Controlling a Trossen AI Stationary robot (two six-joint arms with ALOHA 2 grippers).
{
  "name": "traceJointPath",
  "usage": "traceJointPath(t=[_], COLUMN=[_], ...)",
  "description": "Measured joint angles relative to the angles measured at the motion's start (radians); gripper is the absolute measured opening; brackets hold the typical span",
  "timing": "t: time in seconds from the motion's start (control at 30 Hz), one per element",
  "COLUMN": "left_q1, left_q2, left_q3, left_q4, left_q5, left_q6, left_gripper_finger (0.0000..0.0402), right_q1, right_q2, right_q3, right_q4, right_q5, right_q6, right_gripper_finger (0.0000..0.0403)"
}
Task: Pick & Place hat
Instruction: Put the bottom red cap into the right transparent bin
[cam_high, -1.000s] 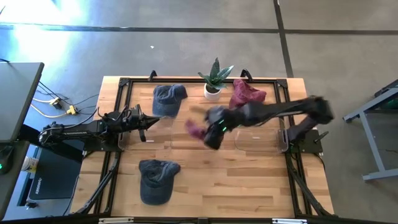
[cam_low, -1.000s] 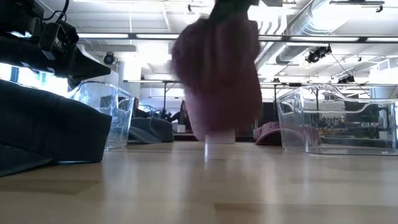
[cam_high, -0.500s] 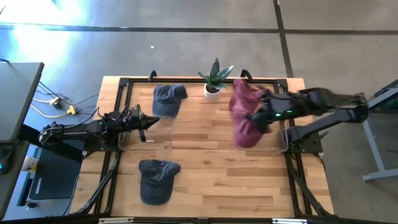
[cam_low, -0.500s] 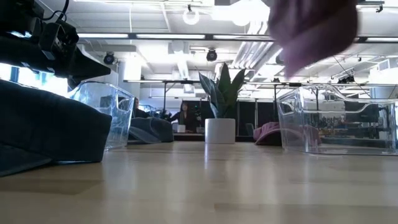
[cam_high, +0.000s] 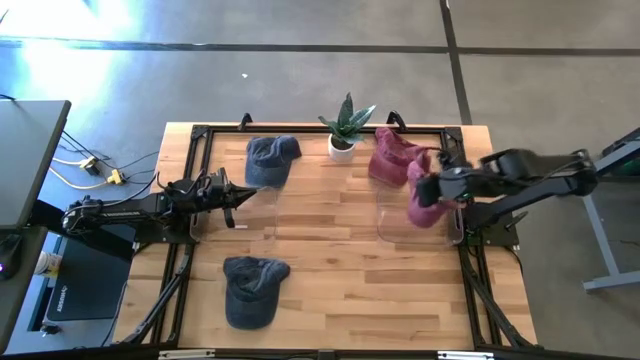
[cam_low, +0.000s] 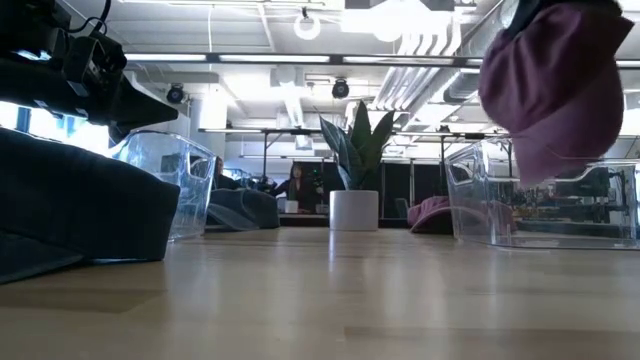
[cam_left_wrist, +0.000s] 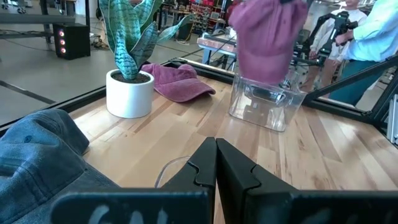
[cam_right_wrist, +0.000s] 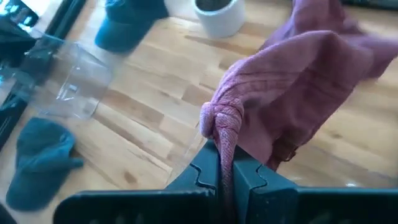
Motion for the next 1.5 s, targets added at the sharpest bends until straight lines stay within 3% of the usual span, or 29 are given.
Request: traceJointPath(t=[0.17,0.37,0.63,0.8,1.1,1.2,1.5], left_q1=[0.0,0.0,0.0,0.0,0.0,0.0,0.0], left_q2=[0.0,0.0,0.0,0.0,0.0,0.0,0.0], left_q3=[0.0,0.0,0.0,0.0,0.0,0.0,0.0], left_q4=[0.0,0.0,0.0,0.0,0.0,0.0,0.0], left_q5=[0.0,0.0,0.0,0.0,0.0,0.0,0.0], left_q6=[0.0,0.0,0.0,0.0,0.0,0.0,0.0], left_gripper_finger=[0.0001,0.0001,0.0001,0.0001,0.0001,0.0001,0.0001], right_q1=[0.011,0.097,0.214,0.237,0.232,0.232,0.233], right_q2=[0.001,-0.001,-0.001,-0.001,-0.009,-0.016,-0.014], right_q3=[-0.173,-0.312,-0.464,-0.509,-0.412,-0.338,-0.219], right_q4=[0.238,0.26,0.261,0.239,0.054,-0.006,0.044], right_q5=[0.029,0.106,0.005,-0.09,-0.092,-0.125,-0.452], right_q6=[0.02,0.133,0.251,0.302,0.284,0.226,-0.18], right_gripper_finger=[0.0003,0.0006,0.0011,0.0056,0.0174,0.0182,0.016])
